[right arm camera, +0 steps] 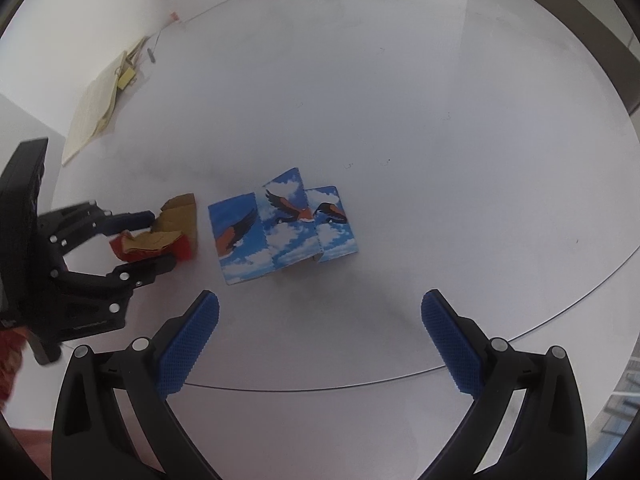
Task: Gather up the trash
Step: 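Grasp the red-brown wrapper with the left tool while right grasps the blue tissue box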
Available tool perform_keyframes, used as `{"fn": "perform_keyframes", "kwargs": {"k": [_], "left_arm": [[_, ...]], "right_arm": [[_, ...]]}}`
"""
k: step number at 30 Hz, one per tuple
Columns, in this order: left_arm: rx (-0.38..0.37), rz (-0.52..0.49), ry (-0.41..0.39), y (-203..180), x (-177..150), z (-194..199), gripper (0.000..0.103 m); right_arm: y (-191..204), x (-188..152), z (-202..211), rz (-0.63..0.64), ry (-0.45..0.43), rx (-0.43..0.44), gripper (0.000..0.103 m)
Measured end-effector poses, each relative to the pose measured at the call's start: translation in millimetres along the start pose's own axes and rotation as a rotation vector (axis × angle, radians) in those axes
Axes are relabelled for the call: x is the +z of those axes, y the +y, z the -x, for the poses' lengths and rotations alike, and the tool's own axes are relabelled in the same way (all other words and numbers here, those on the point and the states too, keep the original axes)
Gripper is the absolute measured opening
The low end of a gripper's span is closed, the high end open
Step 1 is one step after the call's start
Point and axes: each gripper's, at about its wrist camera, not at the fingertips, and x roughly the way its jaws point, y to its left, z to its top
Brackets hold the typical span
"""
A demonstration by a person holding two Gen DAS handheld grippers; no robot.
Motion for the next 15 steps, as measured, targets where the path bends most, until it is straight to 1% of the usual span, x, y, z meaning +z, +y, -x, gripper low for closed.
{"fn": "perform_keyframes", "kwargs": {"k": [2,5,7,8,9,10,11,12,15], "left_arm": [[0.026,0.040,-0.008,0,-3,2,0.049],[0.051,0.077,-0.020,-1,-6,3,0.049],[0.062,0.092,-0.023,-1,-9,4,0.048],[0.069,0.101,-0.024,-1,-11,5,0.048],[0.075,0.110,-0.024,0,-14,6,0.048],[0.076,0.117,-0.024,2,-16,6,0.048],[0.075,0.128,-0.030,4,-19,8,0.047],[0.074,0.135,-0.032,6,-15,9,0.047],[0.070,0.148,-0.045,11,-19,16,0.047]], "right_arm": [[2,-1,2,-0.056,-0.008,0.010,0.101],[4,-1,2,-0.193,-0.019,0.027,0.101],[4,-2,3,-0.325,-0.038,0.021,0.101],[5,-1,2,-0.378,-0.049,0.041,0.101],[5,-2,2,-0.460,-0.069,0.063,0.101],[5,-2,2,-0.541,-0.083,0.071,0.101],[6,-2,0,-0.592,-0.094,0.073,0.101],[7,-1,-2,-0.657,-0.112,0.070,0.101],[10,5,-10,-0.773,-0.113,-0.008,0.101]]}}
